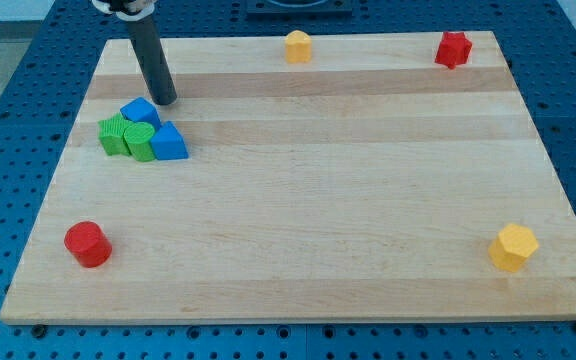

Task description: Slide the yellow heart towards the center of the board

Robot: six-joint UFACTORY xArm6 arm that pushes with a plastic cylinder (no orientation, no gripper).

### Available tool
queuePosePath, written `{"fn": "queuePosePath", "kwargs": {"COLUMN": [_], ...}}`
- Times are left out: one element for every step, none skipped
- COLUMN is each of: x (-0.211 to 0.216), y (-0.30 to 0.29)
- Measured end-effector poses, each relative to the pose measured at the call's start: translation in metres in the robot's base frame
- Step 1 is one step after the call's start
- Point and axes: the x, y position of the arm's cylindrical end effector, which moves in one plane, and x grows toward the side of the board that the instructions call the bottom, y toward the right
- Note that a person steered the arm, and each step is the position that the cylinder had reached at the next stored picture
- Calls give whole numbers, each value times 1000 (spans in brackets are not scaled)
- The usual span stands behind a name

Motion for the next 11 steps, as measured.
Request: {"fn": "queuePosePath", "kwargs": {"x": [-16,-49,-87,-119,-123,-122,-119,-97,-69,-65,-65], "y": [10,27,47,84,131,174,202,218,224,217,196]}}
